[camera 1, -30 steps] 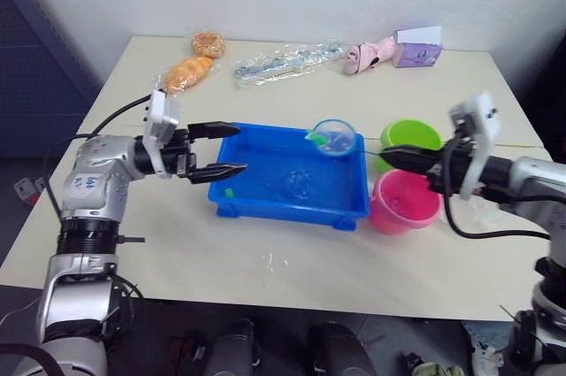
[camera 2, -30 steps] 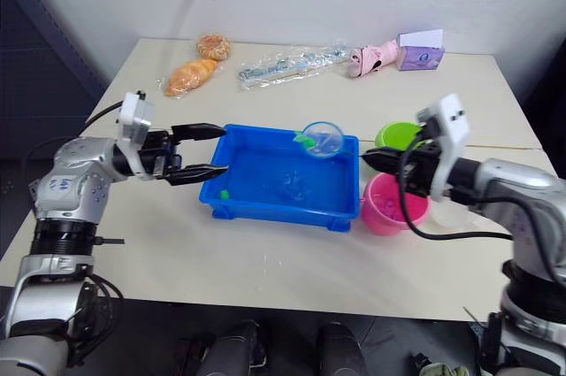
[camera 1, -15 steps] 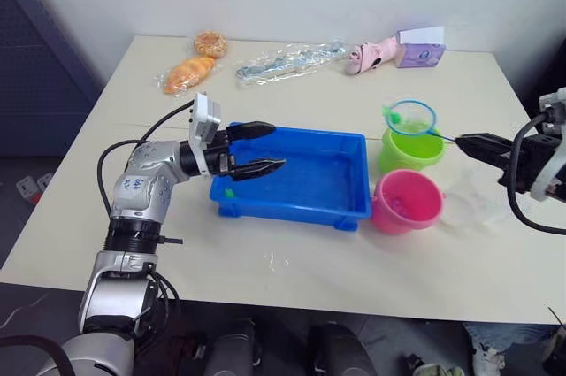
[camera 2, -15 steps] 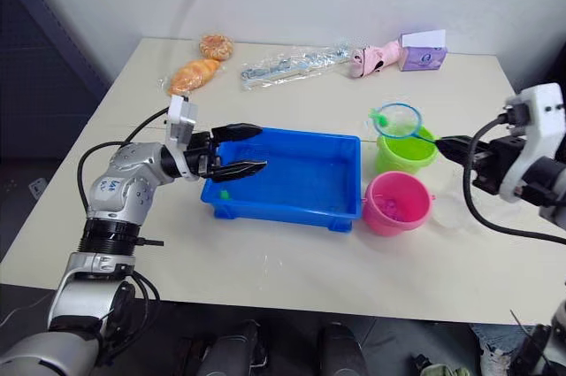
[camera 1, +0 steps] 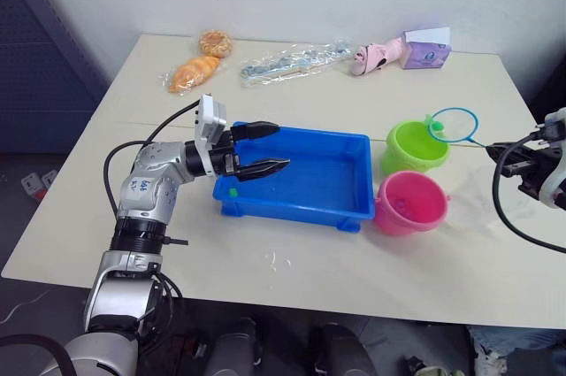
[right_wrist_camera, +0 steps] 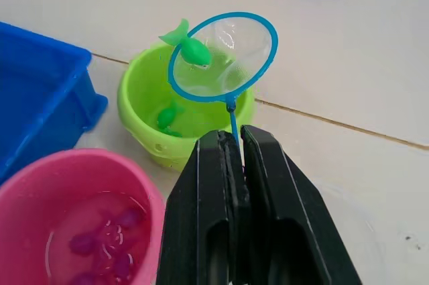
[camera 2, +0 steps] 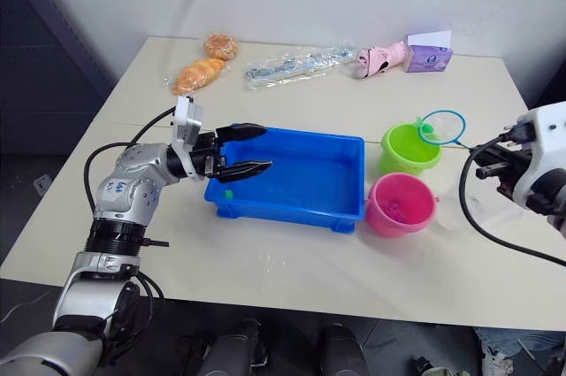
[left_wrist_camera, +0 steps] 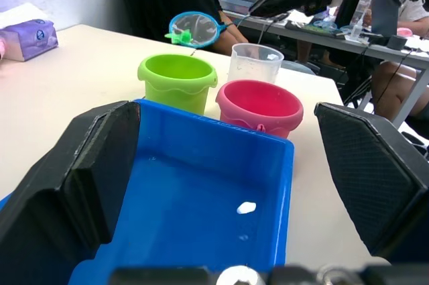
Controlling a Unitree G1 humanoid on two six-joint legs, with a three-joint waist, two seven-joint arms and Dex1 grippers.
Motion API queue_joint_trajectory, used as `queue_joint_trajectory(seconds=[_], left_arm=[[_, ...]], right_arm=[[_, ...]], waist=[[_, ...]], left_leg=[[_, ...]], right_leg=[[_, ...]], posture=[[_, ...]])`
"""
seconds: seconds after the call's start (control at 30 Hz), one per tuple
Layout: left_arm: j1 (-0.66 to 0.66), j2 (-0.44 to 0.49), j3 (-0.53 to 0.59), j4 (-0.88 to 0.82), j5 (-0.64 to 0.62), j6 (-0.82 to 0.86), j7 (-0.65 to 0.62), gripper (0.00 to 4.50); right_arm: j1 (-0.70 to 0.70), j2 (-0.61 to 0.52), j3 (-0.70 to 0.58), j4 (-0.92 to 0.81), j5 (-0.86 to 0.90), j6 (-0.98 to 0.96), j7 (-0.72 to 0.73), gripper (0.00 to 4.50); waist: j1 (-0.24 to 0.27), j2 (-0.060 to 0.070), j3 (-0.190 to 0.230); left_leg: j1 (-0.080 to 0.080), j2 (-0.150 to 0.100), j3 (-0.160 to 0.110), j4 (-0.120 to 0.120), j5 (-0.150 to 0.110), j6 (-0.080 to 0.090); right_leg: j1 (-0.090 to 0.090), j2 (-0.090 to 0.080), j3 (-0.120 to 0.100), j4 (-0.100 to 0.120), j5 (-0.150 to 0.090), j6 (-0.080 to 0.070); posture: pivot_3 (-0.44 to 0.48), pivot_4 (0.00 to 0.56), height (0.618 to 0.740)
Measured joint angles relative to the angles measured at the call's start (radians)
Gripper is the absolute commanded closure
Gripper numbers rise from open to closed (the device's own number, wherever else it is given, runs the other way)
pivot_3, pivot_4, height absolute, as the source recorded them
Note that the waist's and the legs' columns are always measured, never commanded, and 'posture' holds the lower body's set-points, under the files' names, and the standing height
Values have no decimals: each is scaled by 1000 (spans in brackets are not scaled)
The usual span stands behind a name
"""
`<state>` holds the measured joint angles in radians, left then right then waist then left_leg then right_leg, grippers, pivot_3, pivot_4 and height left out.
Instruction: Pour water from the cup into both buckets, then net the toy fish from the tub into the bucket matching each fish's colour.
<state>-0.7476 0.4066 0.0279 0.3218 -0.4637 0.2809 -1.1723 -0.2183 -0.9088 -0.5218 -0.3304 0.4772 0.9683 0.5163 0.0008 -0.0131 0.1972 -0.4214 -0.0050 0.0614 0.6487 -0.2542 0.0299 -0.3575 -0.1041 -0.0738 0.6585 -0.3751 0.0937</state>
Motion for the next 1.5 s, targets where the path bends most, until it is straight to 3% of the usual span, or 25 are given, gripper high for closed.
queue_joint_trajectory(seconds=[0.27, 0.47, 0.83, 1.0, 1.23, 1.37, 1.5], left_arm=[[8, 2, -2, -1, 0, 0, 1, 30], [8, 2, -4, -1, 1, -8, 1, 30], [8, 1, -4, 0, 1, -16, 1, 30], [9, 1, -4, -1, 1, -32, -5, 30], [9, 1, -4, 0, 1, -43, -11, 30], [10, 7, -3, 0, 1, -54, -18, 30], [16, 60, 22, 6, -5, -87, -66, 30]], right_arm=[[121, -51, 104, 75, -245, -395, 24, 4500], [124, -49, 164, 132, -379, -624, 1, 4500], [152, -93, 265, 205, -585, -899, 2, 4500], [157, -177, 287, 281, -755, -1068, -51, 4500], [149, -188, 333, 321, -922, -1189, -140, 4500], [152, -141, 316, 307, -884, -1173, -136, 4500], [66, -10, 270, 192, -572, -991, -19, 4500]], waist=[[0, 0, 0], [-1, 0, 0], [0, 0, 0], [-1, 0, 0], [-1, 0, 0], [-1, 0, 0], [-12, 0, 0]], left_leg=[[0, 0, 0, 0, 0, -1], [0, 1, 0, 0, 1, -1], [0, 1, 0, 1, 1, -1], [1, 1, 0, 1, 1, -1], [1, 1, 0, 1, 1, -2], [1, 1, -1, 1, 1, -2], [1, 3, 0, 1, 2, -3]], right_leg=[[0, 1, 0, 0, 0, 0], [0, 1, 0, 0, 0, 0], [0, 1, 0, 0, 0, 0], [0, 1, 0, 0, 0, 0], [0, 2, 0, 0, 0, 0], [1, 2, -1, 0, 0, 0], [1, 5, 0, 0, 0, 0]], posture=[[0, 150, 740], [0, 150, 740], [0, 150, 740], [0, 150, 740], [0, 150, 740], [0, 150, 740], [0, 150, 740]])
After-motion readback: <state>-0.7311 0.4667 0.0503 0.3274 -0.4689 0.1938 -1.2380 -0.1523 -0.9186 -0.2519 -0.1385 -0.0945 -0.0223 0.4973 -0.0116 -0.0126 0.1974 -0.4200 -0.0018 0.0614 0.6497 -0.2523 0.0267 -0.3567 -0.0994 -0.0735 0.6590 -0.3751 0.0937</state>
